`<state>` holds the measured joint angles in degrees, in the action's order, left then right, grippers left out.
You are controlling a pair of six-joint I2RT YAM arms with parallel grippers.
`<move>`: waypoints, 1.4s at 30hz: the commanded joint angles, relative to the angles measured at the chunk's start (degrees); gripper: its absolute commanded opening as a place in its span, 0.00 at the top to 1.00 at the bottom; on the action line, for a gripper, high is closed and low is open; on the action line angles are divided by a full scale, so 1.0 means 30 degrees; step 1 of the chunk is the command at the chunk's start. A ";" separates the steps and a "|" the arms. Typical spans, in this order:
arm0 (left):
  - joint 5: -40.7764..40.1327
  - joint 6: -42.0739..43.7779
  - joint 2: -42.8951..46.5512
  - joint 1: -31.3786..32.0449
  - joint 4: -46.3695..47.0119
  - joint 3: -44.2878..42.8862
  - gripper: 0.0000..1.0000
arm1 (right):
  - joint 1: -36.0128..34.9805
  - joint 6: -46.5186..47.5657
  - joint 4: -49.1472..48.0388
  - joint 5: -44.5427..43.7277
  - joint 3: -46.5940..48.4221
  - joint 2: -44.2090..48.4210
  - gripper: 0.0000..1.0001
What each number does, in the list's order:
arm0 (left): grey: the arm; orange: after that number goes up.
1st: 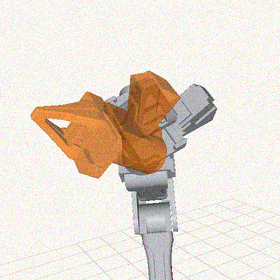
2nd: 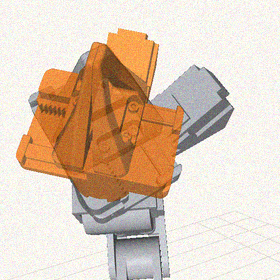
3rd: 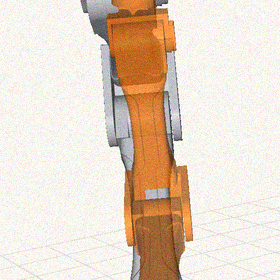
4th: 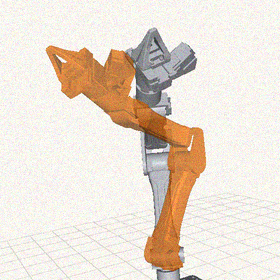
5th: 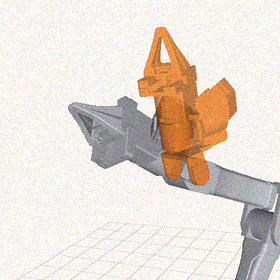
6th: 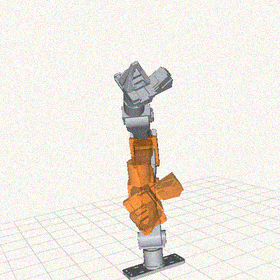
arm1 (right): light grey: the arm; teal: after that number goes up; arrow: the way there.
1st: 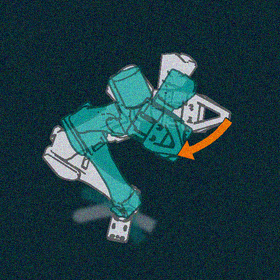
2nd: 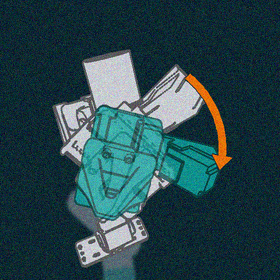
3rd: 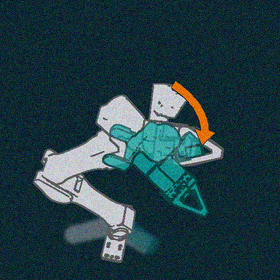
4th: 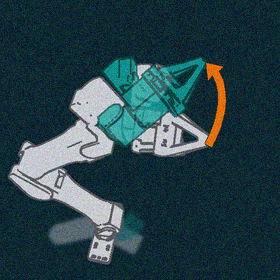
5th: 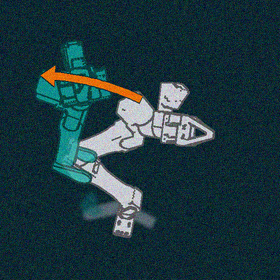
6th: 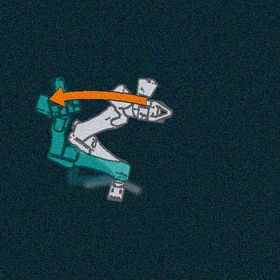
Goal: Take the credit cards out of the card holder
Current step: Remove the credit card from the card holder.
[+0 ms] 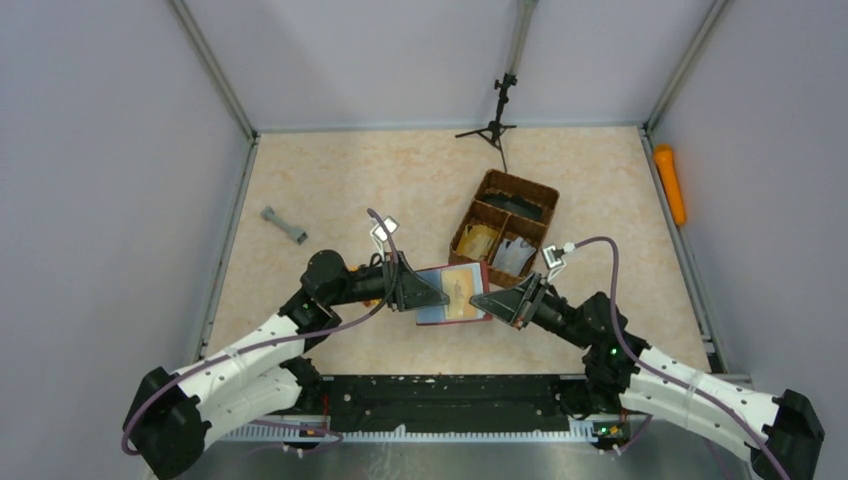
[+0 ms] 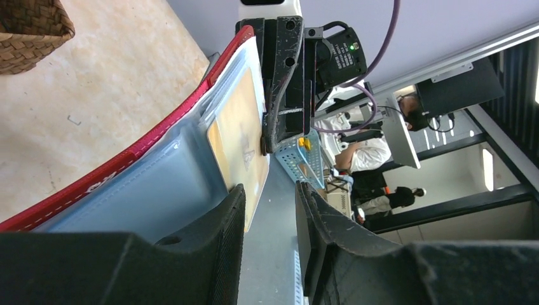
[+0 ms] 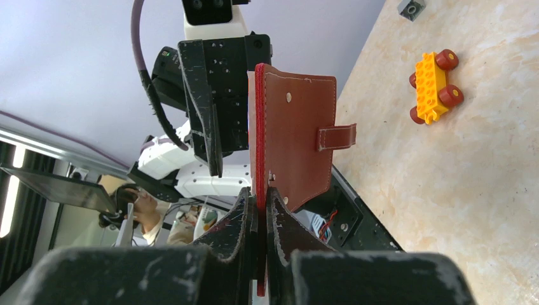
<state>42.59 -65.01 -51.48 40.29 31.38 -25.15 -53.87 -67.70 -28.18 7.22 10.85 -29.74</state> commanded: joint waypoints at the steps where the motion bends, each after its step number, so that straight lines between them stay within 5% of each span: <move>1: -0.0614 0.1991 0.1085 0.0077 -0.2182 -0.1118 0.61 | -0.0041 0.0104 -0.1264 0.0052 0.0201 0.0536 1.00; 10: -0.0593 0.2208 0.1255 0.0093 -0.2680 -0.1211 0.61 | -0.0033 0.0204 -0.0971 -0.0058 0.0250 0.0828 1.00; 18: 0.0364 -0.0517 -0.0123 0.0169 0.2284 -0.0402 0.61 | -0.0049 -0.0036 -0.1998 0.0336 0.0169 -0.0176 1.00; 22: 0.0615 -0.0989 -0.0669 0.0221 0.3366 -0.0244 0.74 | -0.0048 -0.0077 -0.2097 0.0419 0.0162 -0.0401 1.00; 26: 0.0263 -0.0541 -0.0261 0.0229 0.2496 -0.0273 0.99 | -0.0049 0.0036 -0.1438 0.0119 0.0188 0.0070 1.00; 42: -0.1516 0.0752 0.1545 -0.0160 -0.1322 -0.0153 0.95 | -0.0026 0.0312 0.1758 -0.1708 0.0069 0.3508 1.00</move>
<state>38.79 -63.48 -45.80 40.16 27.18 -25.65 -53.82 -67.53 -21.71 2.59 10.48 -18.83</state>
